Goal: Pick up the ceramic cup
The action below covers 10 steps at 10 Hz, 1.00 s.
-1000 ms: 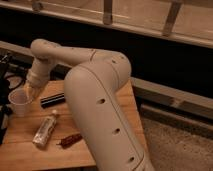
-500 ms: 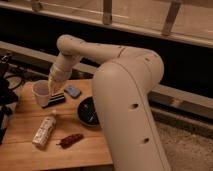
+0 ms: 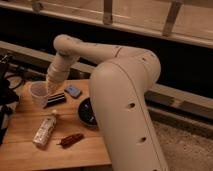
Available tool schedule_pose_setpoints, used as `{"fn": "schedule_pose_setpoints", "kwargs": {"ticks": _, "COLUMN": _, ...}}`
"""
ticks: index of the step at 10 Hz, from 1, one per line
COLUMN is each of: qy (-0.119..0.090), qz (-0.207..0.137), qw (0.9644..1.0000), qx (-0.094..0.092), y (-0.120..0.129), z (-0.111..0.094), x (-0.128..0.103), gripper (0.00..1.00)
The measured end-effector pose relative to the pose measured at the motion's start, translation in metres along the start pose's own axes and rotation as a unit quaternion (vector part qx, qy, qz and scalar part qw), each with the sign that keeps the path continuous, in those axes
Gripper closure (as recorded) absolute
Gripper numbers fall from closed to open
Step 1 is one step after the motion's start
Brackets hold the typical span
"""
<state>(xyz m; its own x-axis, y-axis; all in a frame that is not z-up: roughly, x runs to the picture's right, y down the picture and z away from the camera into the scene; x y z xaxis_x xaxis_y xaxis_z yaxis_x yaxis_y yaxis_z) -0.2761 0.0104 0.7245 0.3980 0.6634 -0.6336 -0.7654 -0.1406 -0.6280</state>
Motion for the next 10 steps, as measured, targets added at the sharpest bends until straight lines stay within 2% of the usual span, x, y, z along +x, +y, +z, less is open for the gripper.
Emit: {"fn": "schedule_pose_setpoints", "kwargs": {"ticks": 10, "qy": 0.006, "qz": -0.009, "qw": 0.9999, "qx": 0.004, "y": 0.0085, "z": 0.0068, "x": 0.0041, "gripper": 1.0}}
